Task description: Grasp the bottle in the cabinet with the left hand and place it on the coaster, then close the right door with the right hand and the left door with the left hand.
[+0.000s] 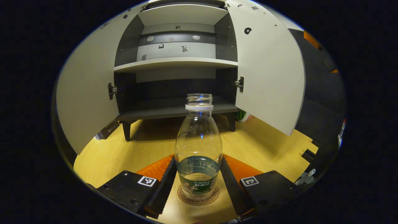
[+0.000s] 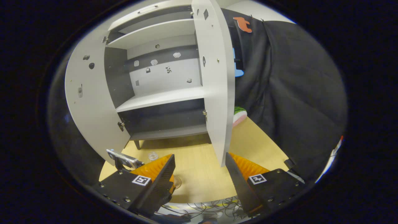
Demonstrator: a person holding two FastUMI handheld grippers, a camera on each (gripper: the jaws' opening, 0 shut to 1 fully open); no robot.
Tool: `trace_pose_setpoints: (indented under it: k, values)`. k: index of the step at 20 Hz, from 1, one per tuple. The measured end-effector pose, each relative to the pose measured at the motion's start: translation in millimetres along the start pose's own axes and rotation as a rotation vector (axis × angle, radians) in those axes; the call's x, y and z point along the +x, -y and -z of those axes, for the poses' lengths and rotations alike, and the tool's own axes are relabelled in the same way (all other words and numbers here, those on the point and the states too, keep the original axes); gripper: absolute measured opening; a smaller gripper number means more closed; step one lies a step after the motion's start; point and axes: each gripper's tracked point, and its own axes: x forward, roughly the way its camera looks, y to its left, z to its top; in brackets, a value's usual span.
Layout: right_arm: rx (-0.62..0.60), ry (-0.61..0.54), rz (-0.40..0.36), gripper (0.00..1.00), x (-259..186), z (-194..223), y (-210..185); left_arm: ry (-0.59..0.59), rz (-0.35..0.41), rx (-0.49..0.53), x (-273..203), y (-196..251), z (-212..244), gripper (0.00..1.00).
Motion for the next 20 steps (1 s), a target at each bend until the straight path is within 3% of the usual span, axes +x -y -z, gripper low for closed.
trace_pose_setpoints:
  k: [5,12,20]
  values:
    - [0.016,-0.007,-0.007,0.99,0.3,6.3,0.0,-0.010,0.014,-0.008,-4.9,2.2,4.7,0.84]
    - [0.037,0.008,-0.016,0.99,-0.3,4.2,5.7,0.026,-0.004,0.063,-11.3,-0.1,-11.0,0.86]
    - [0.049,0.089,-0.003,1.00,-9.6,-27.9,36.7,0.130,-0.012,0.070,-28.9,2.7,-73.5,0.87]
